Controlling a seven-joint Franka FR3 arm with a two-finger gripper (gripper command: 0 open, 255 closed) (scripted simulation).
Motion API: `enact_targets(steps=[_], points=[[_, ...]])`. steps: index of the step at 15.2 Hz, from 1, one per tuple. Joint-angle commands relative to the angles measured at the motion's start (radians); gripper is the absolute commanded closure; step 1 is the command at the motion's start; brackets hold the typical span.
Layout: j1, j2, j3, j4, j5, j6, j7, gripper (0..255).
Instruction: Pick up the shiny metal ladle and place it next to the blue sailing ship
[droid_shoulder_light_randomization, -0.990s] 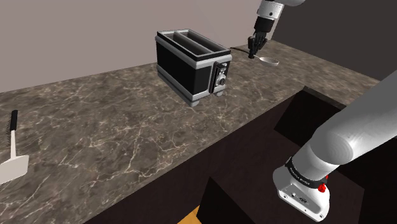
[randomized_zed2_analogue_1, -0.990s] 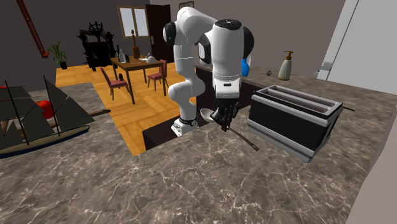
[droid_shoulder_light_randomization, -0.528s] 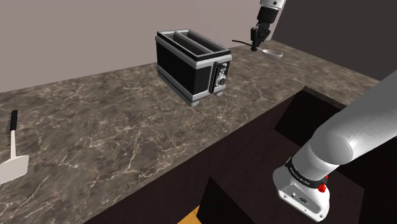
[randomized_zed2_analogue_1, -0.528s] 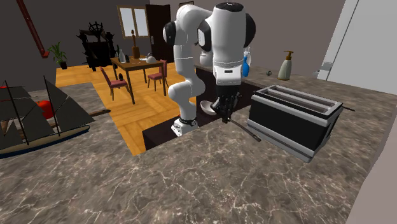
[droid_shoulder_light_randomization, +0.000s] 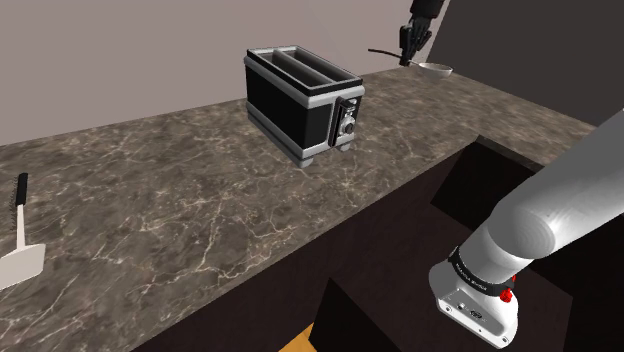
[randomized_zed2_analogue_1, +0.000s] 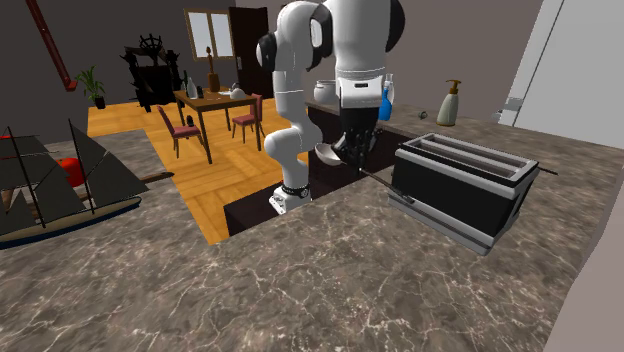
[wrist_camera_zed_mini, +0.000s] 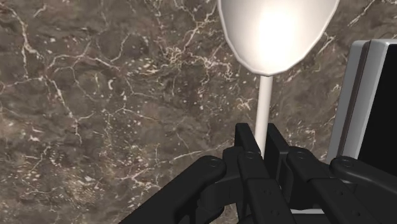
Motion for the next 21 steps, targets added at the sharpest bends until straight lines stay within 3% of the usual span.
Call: enact_targets(steps=[1,21], points=[[0.001,0.007,0.000,0.035,0.002,-0.028,0.002,255],[-0.007,0.128,-0.018,0.452,0.037,-0.331,0.002,255]])
